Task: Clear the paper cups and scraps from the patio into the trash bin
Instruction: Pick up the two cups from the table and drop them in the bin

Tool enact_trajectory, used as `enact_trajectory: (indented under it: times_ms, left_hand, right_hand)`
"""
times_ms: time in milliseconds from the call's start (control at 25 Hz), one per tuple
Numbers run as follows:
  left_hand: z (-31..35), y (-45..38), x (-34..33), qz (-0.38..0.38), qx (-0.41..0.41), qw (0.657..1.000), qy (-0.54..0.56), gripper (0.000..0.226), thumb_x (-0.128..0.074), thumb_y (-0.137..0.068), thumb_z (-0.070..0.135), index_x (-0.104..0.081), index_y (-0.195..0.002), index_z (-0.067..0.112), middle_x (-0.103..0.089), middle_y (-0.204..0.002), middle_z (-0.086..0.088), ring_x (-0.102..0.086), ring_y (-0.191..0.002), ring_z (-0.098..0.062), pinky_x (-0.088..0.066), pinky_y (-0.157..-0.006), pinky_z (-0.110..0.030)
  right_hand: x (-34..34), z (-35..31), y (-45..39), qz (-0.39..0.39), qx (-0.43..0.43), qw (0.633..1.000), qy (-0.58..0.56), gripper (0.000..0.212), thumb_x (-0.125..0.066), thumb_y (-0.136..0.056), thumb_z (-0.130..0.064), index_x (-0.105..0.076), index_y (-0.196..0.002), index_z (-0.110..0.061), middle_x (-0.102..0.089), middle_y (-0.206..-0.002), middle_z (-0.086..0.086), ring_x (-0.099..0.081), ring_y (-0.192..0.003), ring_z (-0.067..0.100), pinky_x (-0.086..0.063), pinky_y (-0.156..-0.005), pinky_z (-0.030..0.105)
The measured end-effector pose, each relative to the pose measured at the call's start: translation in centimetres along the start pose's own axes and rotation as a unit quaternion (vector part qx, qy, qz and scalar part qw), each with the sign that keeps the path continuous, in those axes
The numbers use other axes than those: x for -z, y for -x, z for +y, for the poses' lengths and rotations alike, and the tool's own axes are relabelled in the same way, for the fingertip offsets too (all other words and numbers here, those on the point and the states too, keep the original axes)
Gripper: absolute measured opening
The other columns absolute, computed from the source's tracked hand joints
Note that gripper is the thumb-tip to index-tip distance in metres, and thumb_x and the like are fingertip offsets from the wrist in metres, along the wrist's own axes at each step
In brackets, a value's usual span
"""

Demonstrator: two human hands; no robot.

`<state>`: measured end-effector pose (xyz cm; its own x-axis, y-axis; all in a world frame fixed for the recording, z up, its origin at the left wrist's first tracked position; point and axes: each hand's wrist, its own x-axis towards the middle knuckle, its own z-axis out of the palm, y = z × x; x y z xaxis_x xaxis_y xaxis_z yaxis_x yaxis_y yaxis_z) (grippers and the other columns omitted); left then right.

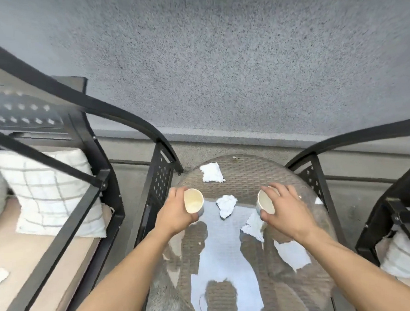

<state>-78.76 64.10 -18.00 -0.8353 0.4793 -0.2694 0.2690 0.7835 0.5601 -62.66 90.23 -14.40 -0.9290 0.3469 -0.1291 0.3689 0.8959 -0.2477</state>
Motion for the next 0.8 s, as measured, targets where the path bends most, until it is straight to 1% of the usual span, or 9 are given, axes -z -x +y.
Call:
enact_trajectory:
  times_ms: [80,120,200,280,360,480,640,800]
  left_hand:
    - [1.3,2.8,1.1,0.048,-0.006,0.998,0.03,0.09,-0.058,-0.05,0.062,-0.037,-0.131,0.03,-0.032,-0.117,0.01,-0.052,-0.108,-0.02,-0.049,-0.089,-0.041]
    - [1.8,3.9,1.5,0.069,-0.009,0.997,0.044,0.087,-0.056,-0.05,0.062,-0.037,-0.13,0.033,-0.032,-0.115,0.01,-0.05,-0.109,-0.019,-0.048,-0.091,-0.04]
    - [2.9,7.0,2.1,0.115,-0.015,0.991,0.062,0.084,-0.057,-0.052,0.06,-0.036,-0.129,0.036,-0.032,-0.116,0.01,-0.046,-0.113,-0.016,-0.045,-0.096,-0.038]
    - [3.6,10.0,2.6,0.15,-0.023,0.986,0.067,0.085,-0.059,-0.054,0.06,-0.036,-0.132,0.034,-0.034,-0.119,0.009,-0.043,-0.117,-0.014,-0.042,-0.099,-0.037]
    - [4.0,13.9,3.1,0.196,-0.014,0.978,0.068,0.087,-0.062,-0.056,0.058,-0.036,-0.135,0.033,-0.034,-0.121,0.011,-0.044,-0.117,-0.013,-0.041,-0.099,-0.035]
    - [3.3,20.3,3.6,0.245,0.019,0.967,0.061,0.083,-0.069,-0.061,0.05,-0.036,-0.136,0.033,-0.034,-0.121,0.012,-0.045,-0.117,-0.013,-0.041,-0.098,-0.033]
    - [0.9,29.0,4.3,0.3,0.071,0.95,0.053,0.081,-0.077,-0.063,0.042,-0.04,-0.134,0.031,-0.039,-0.126,0.009,-0.043,-0.121,-0.013,-0.04,-0.101,-0.033]
    - [-2.3,39.6,4.3,0.359,0.155,0.919,0.054,0.079,-0.074,-0.062,0.054,-0.04,-0.13,0.033,-0.038,-0.121,0.011,-0.042,-0.117,-0.011,-0.04,-0.097,-0.032]
  right_hand:
    - [1.9,-0.8,0.4,0.028,0.055,0.998,0.002,0.068,-0.056,-0.079,-0.045,-0.035,-0.142,-0.031,-0.037,-0.143,-0.007,-0.025,-0.128,0.018,-0.044,-0.094,0.039]
    - [2.7,-1.2,0.6,0.041,0.077,0.996,0.001,0.069,-0.057,-0.078,-0.046,-0.037,-0.142,-0.03,-0.038,-0.142,-0.007,-0.027,-0.127,0.018,-0.044,-0.094,0.04]
    - [4.1,-1.9,1.6,0.062,0.12,0.991,-0.003,0.069,-0.059,-0.078,-0.047,-0.039,-0.141,-0.03,-0.039,-0.141,-0.007,-0.029,-0.126,0.019,-0.042,-0.096,0.041]
    - [5.1,-2.8,2.7,0.081,0.153,0.985,-0.011,0.068,-0.061,-0.077,-0.046,-0.041,-0.14,-0.03,-0.041,-0.141,-0.006,-0.032,-0.126,0.021,-0.042,-0.097,0.04]
    - [5.5,-4.4,4.3,0.096,0.205,0.974,-0.018,0.066,-0.063,-0.076,-0.043,-0.045,-0.138,-0.029,-0.045,-0.138,-0.005,-0.037,-0.123,0.023,-0.042,-0.095,0.038]
    - [4.9,-8.0,7.0,0.085,0.281,0.955,-0.031,0.065,-0.063,-0.075,-0.043,-0.047,-0.136,-0.029,-0.048,-0.135,-0.007,-0.039,-0.12,0.023,-0.044,-0.095,0.039]
    - [3.3,-13.8,10.1,0.063,0.38,0.922,-0.037,0.066,-0.061,-0.075,-0.046,-0.047,-0.136,-0.029,-0.05,-0.133,-0.006,-0.041,-0.12,0.022,-0.043,-0.097,0.04]
    - [1.3,-21.6,15.1,0.019,0.491,0.87,-0.036,0.067,-0.058,-0.075,-0.052,-0.046,-0.137,-0.03,-0.048,-0.132,-0.008,-0.041,-0.117,0.02,-0.044,-0.094,0.037]
